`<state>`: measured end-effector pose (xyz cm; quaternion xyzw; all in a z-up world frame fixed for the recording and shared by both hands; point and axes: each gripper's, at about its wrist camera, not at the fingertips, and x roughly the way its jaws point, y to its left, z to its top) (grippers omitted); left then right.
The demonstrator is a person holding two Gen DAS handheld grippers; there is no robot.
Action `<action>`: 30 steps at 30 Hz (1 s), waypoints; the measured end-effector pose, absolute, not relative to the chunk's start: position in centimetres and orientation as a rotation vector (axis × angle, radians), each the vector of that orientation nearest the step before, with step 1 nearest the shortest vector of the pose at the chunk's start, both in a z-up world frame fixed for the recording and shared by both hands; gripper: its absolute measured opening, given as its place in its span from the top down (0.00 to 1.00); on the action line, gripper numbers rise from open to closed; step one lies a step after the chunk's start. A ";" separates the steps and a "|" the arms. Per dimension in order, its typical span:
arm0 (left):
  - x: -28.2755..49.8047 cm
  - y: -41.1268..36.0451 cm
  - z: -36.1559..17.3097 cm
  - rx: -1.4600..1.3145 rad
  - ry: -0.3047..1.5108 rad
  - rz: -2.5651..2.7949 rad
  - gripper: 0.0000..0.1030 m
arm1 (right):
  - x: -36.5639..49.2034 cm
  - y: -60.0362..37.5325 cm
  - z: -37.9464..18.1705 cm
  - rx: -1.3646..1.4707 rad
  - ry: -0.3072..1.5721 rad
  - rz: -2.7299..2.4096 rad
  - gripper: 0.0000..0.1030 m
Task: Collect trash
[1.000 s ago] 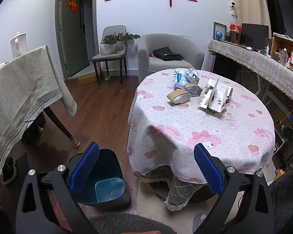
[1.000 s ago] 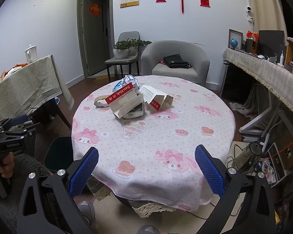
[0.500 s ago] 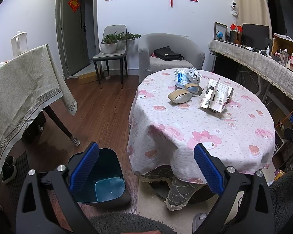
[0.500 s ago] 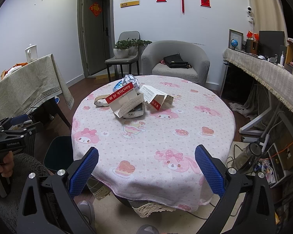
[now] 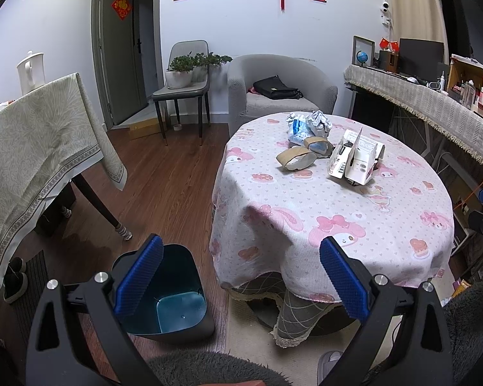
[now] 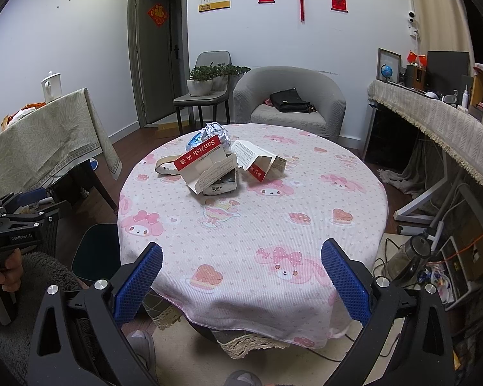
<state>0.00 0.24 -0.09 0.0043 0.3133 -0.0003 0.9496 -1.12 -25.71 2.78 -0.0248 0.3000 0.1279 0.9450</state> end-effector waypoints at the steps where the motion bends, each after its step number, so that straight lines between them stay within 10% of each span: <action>1: 0.0 0.2 -0.1 0.009 0.637 -0.001 0.04 | -1.1 -25.7 2.8 -0.051 0.611 0.261 0.03; 30: 0.3 0.4 -0.6 0.010 0.641 -0.001 0.04 | -1.1 -25.6 2.8 -0.054 0.614 0.259 0.03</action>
